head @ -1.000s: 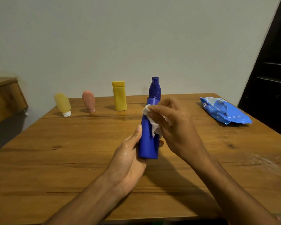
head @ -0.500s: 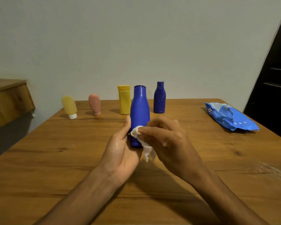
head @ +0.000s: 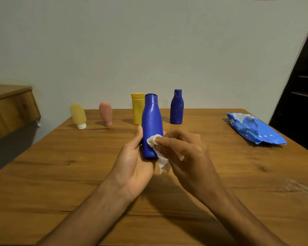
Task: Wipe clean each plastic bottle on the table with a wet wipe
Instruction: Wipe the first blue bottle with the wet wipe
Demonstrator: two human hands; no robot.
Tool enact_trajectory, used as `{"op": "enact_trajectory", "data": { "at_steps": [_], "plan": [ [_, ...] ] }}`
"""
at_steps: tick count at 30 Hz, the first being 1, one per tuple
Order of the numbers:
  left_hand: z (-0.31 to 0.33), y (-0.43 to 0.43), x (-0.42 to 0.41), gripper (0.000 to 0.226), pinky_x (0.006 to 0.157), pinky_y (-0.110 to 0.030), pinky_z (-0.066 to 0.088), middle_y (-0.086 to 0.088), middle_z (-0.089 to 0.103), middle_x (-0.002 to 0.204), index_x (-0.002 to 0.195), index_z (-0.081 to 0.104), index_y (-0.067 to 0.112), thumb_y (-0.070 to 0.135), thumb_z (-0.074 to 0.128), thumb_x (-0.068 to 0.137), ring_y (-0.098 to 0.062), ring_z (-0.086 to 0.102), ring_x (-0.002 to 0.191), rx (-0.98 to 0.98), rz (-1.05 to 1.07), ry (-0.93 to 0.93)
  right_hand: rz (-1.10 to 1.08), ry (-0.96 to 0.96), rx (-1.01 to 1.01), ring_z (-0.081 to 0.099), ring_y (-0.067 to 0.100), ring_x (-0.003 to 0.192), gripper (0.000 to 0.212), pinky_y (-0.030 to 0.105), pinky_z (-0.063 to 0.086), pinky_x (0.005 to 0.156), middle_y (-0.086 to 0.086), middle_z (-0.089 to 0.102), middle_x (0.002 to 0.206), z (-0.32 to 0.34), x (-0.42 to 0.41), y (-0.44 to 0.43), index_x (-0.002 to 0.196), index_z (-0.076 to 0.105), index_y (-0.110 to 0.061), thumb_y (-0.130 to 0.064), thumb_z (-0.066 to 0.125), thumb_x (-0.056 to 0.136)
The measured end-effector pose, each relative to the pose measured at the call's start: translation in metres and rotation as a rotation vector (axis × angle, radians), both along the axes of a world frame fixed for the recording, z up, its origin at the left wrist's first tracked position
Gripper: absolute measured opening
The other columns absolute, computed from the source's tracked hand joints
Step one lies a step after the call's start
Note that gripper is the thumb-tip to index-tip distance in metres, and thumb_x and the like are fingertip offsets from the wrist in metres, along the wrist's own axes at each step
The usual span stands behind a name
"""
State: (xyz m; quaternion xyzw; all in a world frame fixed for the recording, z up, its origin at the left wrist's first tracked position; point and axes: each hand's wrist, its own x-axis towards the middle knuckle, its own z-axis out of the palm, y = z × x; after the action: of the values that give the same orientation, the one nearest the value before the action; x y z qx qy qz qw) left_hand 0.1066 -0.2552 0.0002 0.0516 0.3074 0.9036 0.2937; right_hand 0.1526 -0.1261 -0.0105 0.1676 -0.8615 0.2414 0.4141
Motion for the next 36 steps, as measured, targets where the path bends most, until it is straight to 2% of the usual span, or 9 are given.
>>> {"op": "enact_trajectory", "data": {
  "at_steps": [3, 7, 10, 14, 16, 21, 25, 28, 36],
  "plan": [
    [0.002, -0.004, -0.005, 0.054, 0.084, -0.038, 0.058, -0.018, 0.063, 0.114, 0.135, 0.053, 0.005, 0.043, 0.05, 0.096, -0.024, 0.066, 0.098, -0.002, -0.01, -0.015, 0.132, -0.116, -0.003, 0.054, 0.009, 0.093, 0.029, 0.022, 0.049, 0.072, -0.008, 0.057, 0.102, 0.006, 0.004, -0.001, 0.11, 0.064, -0.025, -0.036, 0.052, 0.087],
    [0.002, -0.006, -0.007, 0.053, 0.071, -0.038, 0.06, -0.016, 0.067, 0.109, 0.134, 0.055, 0.008, 0.043, 0.051, 0.095, -0.024, 0.07, 0.088, -0.039, -0.023, 0.041, 0.287, -0.359, -0.079, 0.058, 0.005, 0.092, 0.023, 0.019, 0.05, 0.073, -0.014, 0.061, 0.097, 0.022, 0.01, 0.004, 0.104, 0.069, -0.027, -0.031, 0.061, 0.082],
    [0.003, -0.004, -0.003, 0.053, 0.081, -0.039, 0.056, -0.018, 0.067, 0.11, 0.131, 0.056, 0.007, 0.038, 0.055, 0.088, -0.024, 0.067, 0.093, -0.054, -0.003, 0.077, 0.249, -0.286, -0.156, 0.059, 0.008, 0.09, 0.025, 0.024, 0.05, 0.069, -0.014, 0.062, 0.096, 0.027, 0.01, 0.008, 0.104, 0.067, -0.033, -0.04, 0.058, 0.082],
    [0.003, -0.003, 0.001, 0.045, 0.072, -0.036, 0.054, -0.013, 0.07, 0.088, 0.124, 0.06, 0.007, 0.035, 0.054, 0.09, -0.019, 0.069, 0.076, -0.055, -0.002, 0.132, 0.212, -0.222, -0.184, 0.059, 0.008, 0.092, 0.031, 0.02, 0.05, 0.068, -0.01, 0.061, 0.097, 0.026, 0.011, 0.006, 0.106, 0.069, -0.025, -0.04, 0.057, 0.082],
    [0.003, -0.003, 0.002, 0.043, 0.073, -0.036, 0.053, -0.012, 0.069, 0.085, 0.125, 0.061, 0.007, 0.034, 0.054, 0.092, -0.019, 0.069, 0.074, -0.066, -0.009, 0.141, 0.188, -0.212, -0.147, 0.057, 0.005, 0.094, 0.033, 0.015, 0.049, 0.071, -0.01, 0.06, 0.1, 0.024, 0.012, 0.003, 0.108, 0.068, -0.024, -0.04, 0.054, 0.082],
    [0.003, -0.003, 0.001, 0.051, 0.089, -0.041, 0.052, -0.017, 0.065, 0.103, 0.129, 0.06, 0.007, 0.033, 0.062, 0.085, -0.025, 0.065, 0.093, -0.085, -0.027, 0.114, 0.092, -0.176, 0.015, 0.055, 0.011, 0.094, 0.035, 0.028, 0.052, 0.07, -0.01, 0.056, 0.104, 0.019, 0.013, 0.001, 0.111, 0.064, -0.029, -0.045, 0.046, 0.085],
    [0.003, -0.002, -0.001, 0.05, 0.091, -0.045, 0.052, -0.02, 0.065, 0.109, 0.128, 0.06, 0.011, 0.03, 0.062, 0.082, -0.029, 0.064, 0.102, -0.14, 0.029, 0.157, -0.018, -0.097, 0.129, 0.051, 0.01, 0.086, 0.039, 0.019, 0.044, 0.061, -0.005, 0.058, 0.1, 0.021, 0.014, 0.0, 0.105, 0.066, -0.026, -0.049, 0.045, 0.082],
    [0.006, -0.003, -0.003, 0.054, 0.097, -0.051, 0.05, -0.022, 0.064, 0.119, 0.13, 0.058, 0.014, 0.029, 0.064, 0.078, -0.033, 0.063, 0.109, -0.156, 0.055, 0.166, -0.066, -0.084, 0.134, 0.049, 0.011, 0.082, 0.036, 0.016, 0.037, 0.062, -0.002, 0.061, 0.095, 0.023, 0.014, 0.001, 0.102, 0.068, -0.023, -0.042, 0.046, 0.08],
    [0.008, -0.005, -0.004, 0.051, 0.096, -0.056, 0.048, -0.021, 0.067, 0.121, 0.134, 0.054, 0.017, 0.035, 0.057, 0.086, -0.038, 0.064, 0.112, -0.146, 0.027, 0.132, -0.099, -0.135, 0.08, 0.051, 0.013, 0.085, 0.03, 0.026, 0.042, 0.065, -0.002, 0.061, 0.098, 0.026, 0.015, 0.007, 0.104, 0.068, -0.023, -0.033, 0.057, 0.078]
  ]
}}
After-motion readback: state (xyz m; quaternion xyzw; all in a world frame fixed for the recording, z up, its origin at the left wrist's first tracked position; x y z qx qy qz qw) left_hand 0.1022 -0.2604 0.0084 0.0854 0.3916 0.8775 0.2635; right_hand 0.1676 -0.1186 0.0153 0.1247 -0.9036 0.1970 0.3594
